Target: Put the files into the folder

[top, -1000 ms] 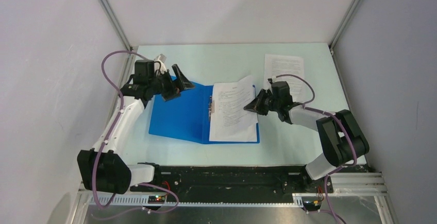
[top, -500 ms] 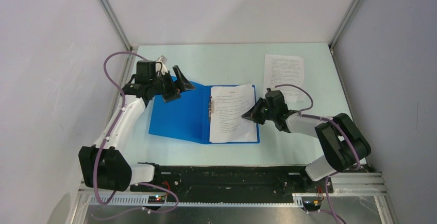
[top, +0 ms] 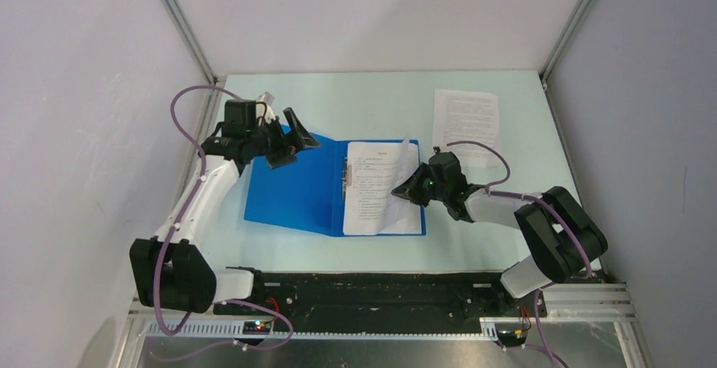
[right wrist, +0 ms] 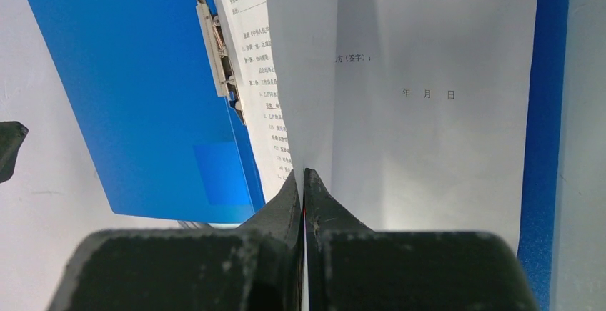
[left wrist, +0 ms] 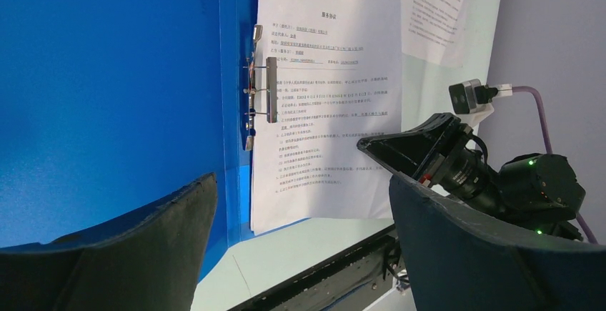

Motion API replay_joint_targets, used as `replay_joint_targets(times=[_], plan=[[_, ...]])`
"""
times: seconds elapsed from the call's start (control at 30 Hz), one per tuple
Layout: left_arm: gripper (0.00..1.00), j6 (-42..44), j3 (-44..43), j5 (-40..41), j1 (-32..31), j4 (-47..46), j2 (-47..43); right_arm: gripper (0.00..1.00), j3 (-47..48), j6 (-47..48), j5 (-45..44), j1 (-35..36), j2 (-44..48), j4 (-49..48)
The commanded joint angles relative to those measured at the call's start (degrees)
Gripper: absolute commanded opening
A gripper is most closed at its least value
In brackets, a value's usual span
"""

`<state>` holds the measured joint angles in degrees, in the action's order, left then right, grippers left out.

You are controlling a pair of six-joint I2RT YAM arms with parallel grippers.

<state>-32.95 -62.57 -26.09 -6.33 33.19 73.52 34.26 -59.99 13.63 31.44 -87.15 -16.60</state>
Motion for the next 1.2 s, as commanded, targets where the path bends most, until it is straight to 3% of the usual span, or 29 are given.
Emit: replay_joint_targets(times=[0.0, 1.17], plan=[[0.94, 0.22, 0.08, 0.14, -0.21, -0.81, -0.29, 0.00, -0.16, 0.25, -2.47, 0.38, 1.36, -1.54], [0.94, -0.10, -0.14, -0.11, -1.89, -0.90, 1.57, 0.00, -2.26, 0.00, -1.15, -0.32, -1.43, -7.52]])
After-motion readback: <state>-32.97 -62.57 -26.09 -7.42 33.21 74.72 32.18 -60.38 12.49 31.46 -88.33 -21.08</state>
